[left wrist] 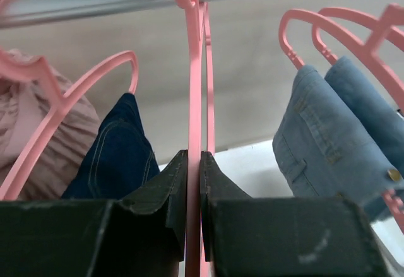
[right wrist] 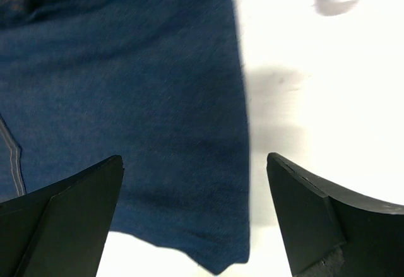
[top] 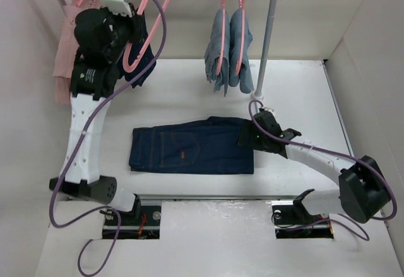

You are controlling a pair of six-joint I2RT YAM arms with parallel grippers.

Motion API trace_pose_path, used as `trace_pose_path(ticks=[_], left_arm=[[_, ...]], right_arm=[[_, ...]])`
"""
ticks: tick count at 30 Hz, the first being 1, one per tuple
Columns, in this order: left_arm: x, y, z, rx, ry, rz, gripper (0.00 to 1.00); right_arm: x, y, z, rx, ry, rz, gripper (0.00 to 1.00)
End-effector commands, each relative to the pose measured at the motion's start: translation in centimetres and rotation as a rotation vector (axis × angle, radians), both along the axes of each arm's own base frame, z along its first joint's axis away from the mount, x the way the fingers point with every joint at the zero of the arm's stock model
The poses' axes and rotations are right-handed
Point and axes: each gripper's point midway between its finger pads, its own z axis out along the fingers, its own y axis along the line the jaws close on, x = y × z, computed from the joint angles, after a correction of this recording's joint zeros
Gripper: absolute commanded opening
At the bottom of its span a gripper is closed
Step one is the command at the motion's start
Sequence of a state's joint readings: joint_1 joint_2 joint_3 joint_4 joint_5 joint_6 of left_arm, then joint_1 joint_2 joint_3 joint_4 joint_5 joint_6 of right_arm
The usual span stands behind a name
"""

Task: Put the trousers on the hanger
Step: Pick up the hanger from the clothesline.

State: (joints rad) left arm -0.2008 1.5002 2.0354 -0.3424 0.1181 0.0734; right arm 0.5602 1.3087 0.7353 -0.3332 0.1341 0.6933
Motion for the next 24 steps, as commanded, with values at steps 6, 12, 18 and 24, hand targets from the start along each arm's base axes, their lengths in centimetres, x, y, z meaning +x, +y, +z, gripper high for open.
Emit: trace_pose_path(ticks=[6,12,18,24], left_arm=[[-8.8,1.1,-7.1,-0.106,0.177,-0.004,0.00],[-11.5,0.7,-15.5,-0.154,0.361,-0.018,0.00],[-13.8,0.2,-22.5,-0.228,0.456,-0.022,0.00],[-14.6,-0.8,-25.4,-0.243,0.520,-0.003,0.00]], right_arm=[[-1.5,3.5,4.8,0.020,-0.085,0.059,1.00],[-2.7,6.8,11.4,0.204,-0.207,0.072,1.00],[-1.6,12.9,17.8,0.499,-0.231,0.036,1.00],[1.3,18.8,20.7,0.584,-0.187,0.074,1.00]])
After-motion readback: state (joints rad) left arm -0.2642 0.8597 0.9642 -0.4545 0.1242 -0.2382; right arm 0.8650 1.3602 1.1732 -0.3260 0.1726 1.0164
